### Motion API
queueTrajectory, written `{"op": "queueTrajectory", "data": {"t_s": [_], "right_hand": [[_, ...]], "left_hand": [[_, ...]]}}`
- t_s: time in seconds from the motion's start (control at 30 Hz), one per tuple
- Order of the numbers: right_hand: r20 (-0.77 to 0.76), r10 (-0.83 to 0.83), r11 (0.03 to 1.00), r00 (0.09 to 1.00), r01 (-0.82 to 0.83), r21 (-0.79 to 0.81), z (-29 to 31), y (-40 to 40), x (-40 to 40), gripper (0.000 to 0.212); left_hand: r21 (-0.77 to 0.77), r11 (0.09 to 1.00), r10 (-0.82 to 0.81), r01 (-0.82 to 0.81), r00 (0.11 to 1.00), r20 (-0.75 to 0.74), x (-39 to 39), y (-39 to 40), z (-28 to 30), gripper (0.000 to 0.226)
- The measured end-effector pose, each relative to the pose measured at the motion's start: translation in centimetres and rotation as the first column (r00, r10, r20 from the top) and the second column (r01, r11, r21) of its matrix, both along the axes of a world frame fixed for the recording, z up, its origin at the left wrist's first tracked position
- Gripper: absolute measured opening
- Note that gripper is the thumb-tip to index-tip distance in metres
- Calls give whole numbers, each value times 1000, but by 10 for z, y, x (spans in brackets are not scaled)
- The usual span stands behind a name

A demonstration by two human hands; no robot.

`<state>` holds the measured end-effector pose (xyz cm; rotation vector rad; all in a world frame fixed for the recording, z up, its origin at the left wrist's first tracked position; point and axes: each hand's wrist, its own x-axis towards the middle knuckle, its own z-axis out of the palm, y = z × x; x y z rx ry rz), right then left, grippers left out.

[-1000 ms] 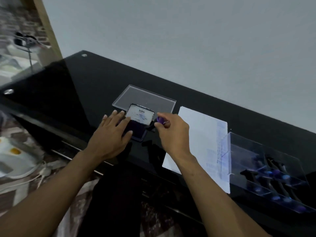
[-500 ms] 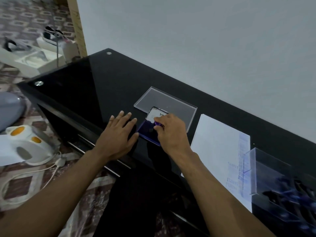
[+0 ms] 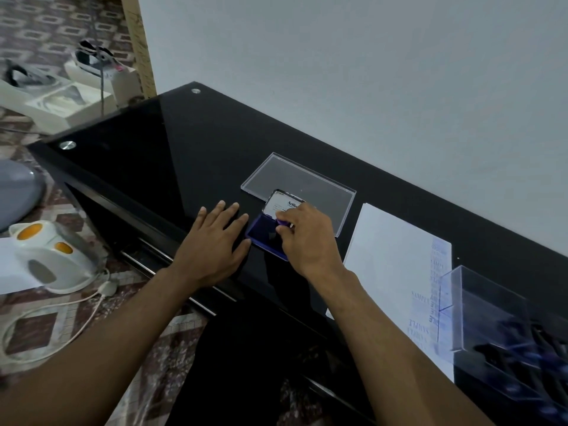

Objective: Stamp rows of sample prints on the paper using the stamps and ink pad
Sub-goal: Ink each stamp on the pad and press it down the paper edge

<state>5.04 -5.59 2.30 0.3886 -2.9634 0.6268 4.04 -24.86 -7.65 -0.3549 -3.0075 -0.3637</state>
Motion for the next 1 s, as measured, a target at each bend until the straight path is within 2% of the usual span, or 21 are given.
{"op": "queueTrajectory", "data": {"t_s": [1.0], "right_hand": [[27,4,1000,1000,-3,-13,6,4,1,31]], "left_hand": [[-2,1000,15,-15,1000,8,1,2,1,78]]}}
